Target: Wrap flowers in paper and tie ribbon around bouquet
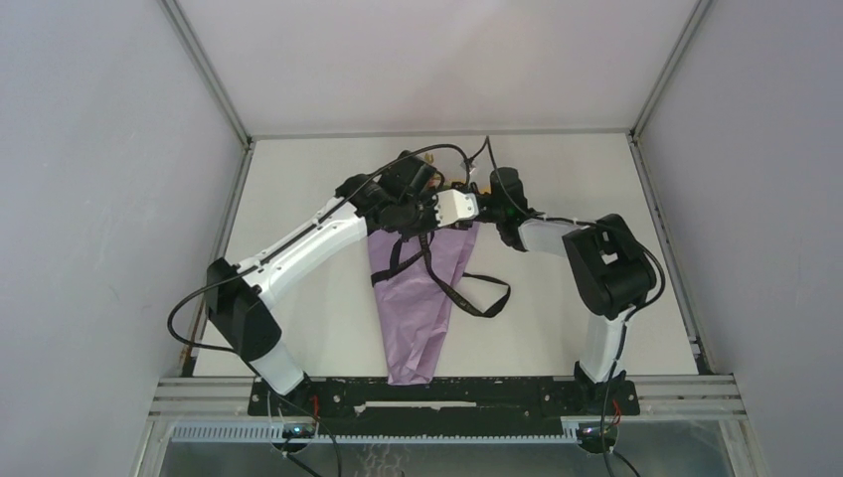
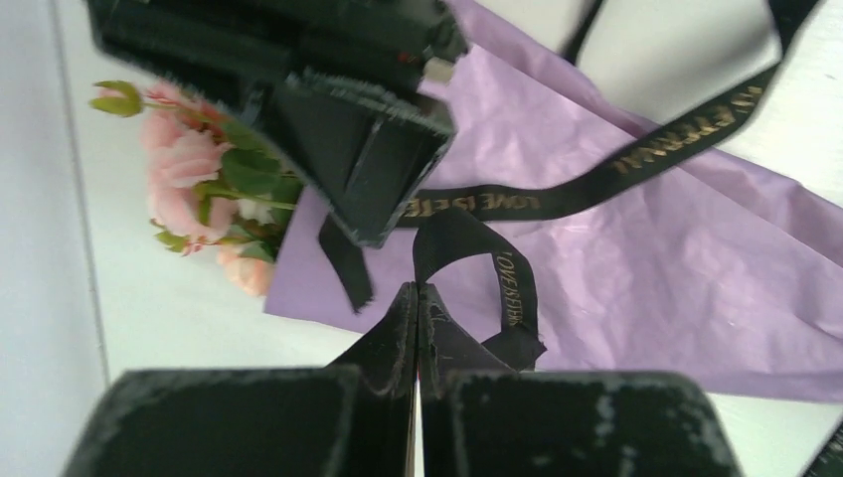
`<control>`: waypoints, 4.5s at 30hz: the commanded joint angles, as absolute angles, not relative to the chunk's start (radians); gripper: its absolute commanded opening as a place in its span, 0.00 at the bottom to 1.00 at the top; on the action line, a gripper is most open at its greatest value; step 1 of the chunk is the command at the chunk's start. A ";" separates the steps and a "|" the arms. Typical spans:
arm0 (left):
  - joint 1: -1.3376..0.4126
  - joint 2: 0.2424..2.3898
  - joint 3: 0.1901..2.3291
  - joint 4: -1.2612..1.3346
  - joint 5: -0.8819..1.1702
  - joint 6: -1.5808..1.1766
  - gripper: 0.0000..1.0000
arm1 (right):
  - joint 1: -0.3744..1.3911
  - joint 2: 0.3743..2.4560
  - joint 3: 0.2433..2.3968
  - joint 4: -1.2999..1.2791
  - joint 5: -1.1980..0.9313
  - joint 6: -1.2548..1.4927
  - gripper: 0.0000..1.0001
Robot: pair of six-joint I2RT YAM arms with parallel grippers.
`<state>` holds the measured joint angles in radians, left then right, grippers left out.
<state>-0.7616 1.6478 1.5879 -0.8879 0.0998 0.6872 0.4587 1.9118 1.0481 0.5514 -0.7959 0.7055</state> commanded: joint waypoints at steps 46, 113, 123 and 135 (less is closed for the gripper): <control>-0.685 1.726 1.677 -0.854 0.134 0.699 0.64 | 0.426 1.735 0.755 0.891 -0.613 0.832 0.00; -0.324 1.317 0.989 -0.904 -0.252 0.728 0.52 | 0.394 1.754 0.833 0.467 -0.561 0.702 0.00; -0.712 1.510 1.164 -0.651 0.036 0.713 0.71 | 0.407 1.745 0.852 0.444 -0.578 0.721 0.00; -0.790 1.748 1.196 -0.538 -0.070 0.755 0.58 | 0.398 1.718 0.850 0.396 -0.601 0.704 0.00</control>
<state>-0.7933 1.7313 1.1481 -0.6197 -0.0135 0.7506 0.3996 1.7691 0.8238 0.3870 -0.5831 0.7223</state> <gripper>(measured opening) 0.671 0.006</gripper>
